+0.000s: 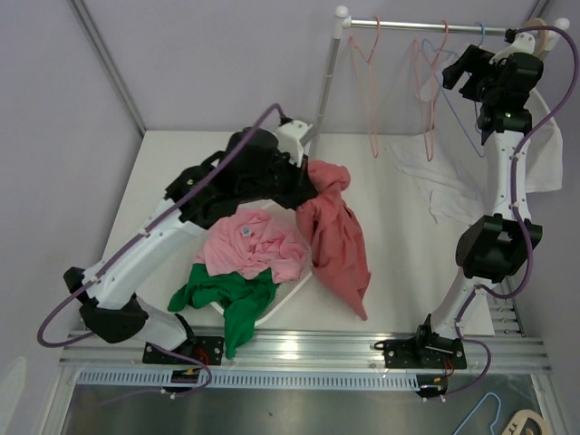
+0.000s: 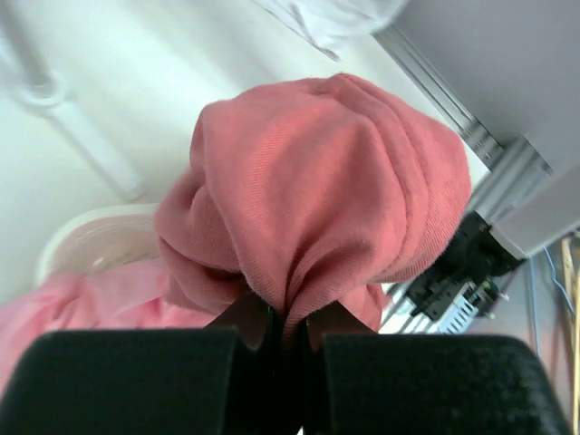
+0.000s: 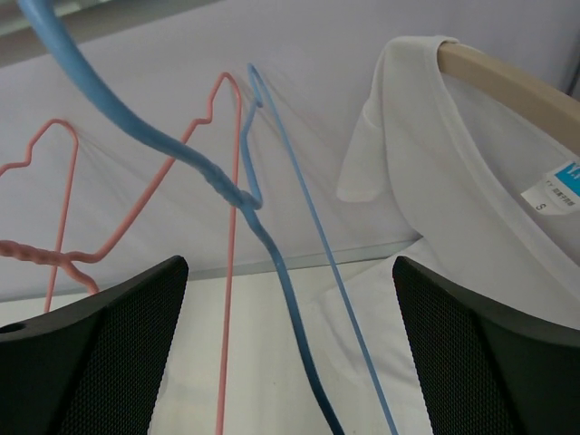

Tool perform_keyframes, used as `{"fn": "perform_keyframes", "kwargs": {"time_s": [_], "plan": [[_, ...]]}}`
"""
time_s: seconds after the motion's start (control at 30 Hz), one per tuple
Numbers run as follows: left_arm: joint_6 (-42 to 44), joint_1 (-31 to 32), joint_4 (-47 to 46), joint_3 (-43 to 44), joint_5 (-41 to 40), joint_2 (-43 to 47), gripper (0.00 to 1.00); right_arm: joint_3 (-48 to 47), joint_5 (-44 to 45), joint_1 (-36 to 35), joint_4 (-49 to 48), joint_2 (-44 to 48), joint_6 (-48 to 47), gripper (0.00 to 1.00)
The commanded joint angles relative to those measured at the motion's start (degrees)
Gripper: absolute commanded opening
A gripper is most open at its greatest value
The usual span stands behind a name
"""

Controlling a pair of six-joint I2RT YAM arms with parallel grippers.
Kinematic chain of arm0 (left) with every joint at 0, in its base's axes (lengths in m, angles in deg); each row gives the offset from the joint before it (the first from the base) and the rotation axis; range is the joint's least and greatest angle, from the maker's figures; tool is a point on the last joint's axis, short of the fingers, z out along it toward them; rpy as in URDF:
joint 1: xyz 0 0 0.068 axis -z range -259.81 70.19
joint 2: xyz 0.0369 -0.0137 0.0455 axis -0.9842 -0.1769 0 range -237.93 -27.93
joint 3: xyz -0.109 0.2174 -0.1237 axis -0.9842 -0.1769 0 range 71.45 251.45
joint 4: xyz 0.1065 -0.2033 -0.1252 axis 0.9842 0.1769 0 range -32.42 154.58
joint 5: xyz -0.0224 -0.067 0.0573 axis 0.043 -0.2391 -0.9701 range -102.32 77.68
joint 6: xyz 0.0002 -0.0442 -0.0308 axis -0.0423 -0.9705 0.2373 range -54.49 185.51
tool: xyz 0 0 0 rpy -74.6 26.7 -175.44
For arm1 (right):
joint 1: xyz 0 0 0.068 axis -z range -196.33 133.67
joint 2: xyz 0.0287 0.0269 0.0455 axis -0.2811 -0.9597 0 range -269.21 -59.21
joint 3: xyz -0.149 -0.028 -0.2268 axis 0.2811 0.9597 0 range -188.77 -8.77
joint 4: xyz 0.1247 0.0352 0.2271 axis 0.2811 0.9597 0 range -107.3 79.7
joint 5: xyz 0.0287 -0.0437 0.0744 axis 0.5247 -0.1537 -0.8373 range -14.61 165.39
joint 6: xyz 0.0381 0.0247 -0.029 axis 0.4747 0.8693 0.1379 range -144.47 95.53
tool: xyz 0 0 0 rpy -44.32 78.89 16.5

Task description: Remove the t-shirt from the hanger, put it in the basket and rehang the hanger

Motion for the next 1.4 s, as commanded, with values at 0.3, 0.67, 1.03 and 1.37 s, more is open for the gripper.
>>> {"fn": "perform_keyframes", "kwargs": {"time_s": [0.3, 0.67, 1.03, 1.37], "plan": [[4.9, -16.4, 3.8, 11.8, -11.1, 14.0, 0.01, -4.9, 1.6, 4.0, 8.9, 9.2, -2.2, 1.0], [0.6, -20.6, 0.9, -2.1, 3.6, 16.8, 0.01, -15.1, 8.3, 8.9, 18.2, 9.8, -6.6, 0.99], [-3.1, -16.6, -3.1, -17.9, 6.5, 25.2, 0.01, -24.4, -2.7, 14.5, 17.1, -2.9, -4.2, 0.96], [-6.1, -8.1, 11.4, -7.0, 3.7, 26.6, 0.01, -25.8, -10.2, 14.9, 12.1, -10.5, -3.2, 0.92]]}}
